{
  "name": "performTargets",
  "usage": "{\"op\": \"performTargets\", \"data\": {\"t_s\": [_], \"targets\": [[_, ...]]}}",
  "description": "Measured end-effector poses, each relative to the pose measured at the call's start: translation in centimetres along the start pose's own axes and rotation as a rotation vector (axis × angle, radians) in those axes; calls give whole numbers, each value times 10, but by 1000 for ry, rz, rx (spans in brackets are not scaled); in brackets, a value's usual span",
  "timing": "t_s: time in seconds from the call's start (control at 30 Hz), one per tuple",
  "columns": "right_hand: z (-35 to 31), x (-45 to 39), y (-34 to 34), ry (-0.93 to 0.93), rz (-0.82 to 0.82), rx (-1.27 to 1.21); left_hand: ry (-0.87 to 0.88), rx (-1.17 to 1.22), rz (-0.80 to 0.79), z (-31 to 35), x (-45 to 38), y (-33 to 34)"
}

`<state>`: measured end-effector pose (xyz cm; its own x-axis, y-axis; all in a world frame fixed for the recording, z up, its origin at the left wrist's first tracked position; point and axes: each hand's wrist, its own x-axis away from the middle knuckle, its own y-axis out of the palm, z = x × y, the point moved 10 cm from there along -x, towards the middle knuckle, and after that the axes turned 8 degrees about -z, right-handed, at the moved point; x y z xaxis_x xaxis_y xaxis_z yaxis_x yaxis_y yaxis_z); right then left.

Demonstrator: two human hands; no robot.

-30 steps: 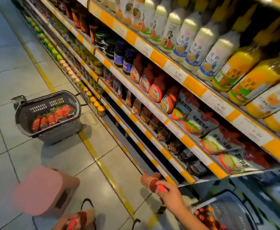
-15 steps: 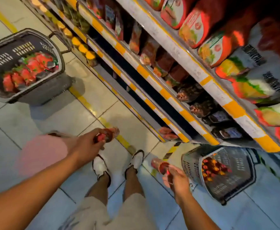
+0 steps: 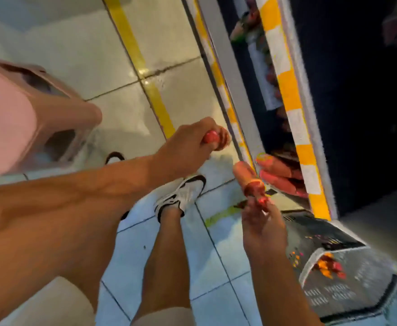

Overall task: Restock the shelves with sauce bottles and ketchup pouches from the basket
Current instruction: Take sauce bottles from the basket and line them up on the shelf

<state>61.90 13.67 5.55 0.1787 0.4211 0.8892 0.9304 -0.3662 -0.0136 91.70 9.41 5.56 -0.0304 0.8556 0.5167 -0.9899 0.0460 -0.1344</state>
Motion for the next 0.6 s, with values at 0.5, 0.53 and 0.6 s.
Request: {"op": "performTargets", "data": {"t_s": [0.5, 0.53, 0.6], "targets": [[-87, -160, 34, -335, -39, 409, 234, -176, -33, 0, -182, 103], [-88, -167, 35, -341, -41, 382, 254, -220, -70, 5, -192, 112], [-91, -179, 45, -352, -88, 450, 260, -287, -119, 7, -209, 127]]}}
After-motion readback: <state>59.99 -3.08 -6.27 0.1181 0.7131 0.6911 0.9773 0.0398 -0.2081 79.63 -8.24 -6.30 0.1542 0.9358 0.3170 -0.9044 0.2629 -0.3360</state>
